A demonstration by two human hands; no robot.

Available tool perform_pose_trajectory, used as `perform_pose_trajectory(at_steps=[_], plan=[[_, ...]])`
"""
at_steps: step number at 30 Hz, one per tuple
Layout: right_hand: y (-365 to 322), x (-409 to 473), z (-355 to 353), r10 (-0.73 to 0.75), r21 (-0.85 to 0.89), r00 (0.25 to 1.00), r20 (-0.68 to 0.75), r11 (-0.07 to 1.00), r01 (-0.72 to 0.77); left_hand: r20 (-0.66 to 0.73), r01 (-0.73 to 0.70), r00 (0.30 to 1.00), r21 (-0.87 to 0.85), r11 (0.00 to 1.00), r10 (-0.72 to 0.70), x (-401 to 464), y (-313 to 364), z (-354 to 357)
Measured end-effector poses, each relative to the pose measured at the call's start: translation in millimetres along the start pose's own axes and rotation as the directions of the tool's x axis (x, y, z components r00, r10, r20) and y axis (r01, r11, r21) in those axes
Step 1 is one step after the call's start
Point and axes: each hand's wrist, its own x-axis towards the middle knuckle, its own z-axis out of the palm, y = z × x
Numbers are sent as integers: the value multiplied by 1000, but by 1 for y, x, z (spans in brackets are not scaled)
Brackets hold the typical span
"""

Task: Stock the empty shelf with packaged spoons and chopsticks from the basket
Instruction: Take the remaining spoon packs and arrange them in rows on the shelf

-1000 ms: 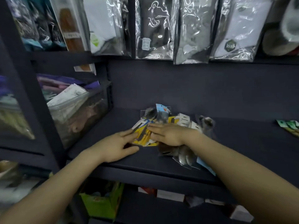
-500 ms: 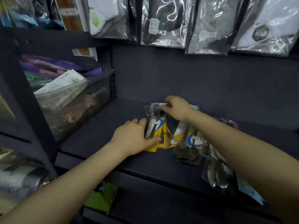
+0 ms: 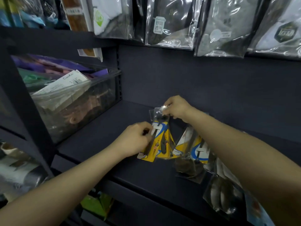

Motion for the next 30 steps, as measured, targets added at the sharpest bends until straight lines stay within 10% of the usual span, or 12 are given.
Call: perform_pose_trajectory(at_steps=[7, 10, 15, 27, 30], plan=[[-37, 15, 0, -56, 540, 996, -74, 837, 87, -235, 43, 972, 122, 992, -14, 3, -19, -14], [-25, 27, 10, -163, 143, 986, -40, 976, 167, -267, 92, 963, 249, 964, -23, 10, -40, -29], [3, 32, 5, -130, -363, 987, 92, 919, 154, -279, 188, 954, 273, 943, -110, 39, -77, -54], [4, 39, -2, -78, -222, 994, 80, 971, 94, -143, 112, 990, 757, 644, -5, 64, -102, -61], [-8, 41, -3, -151, -171, 988, 43, 973, 156, -191, -37, 965, 581, 813, 181, 55, -87, -61]])
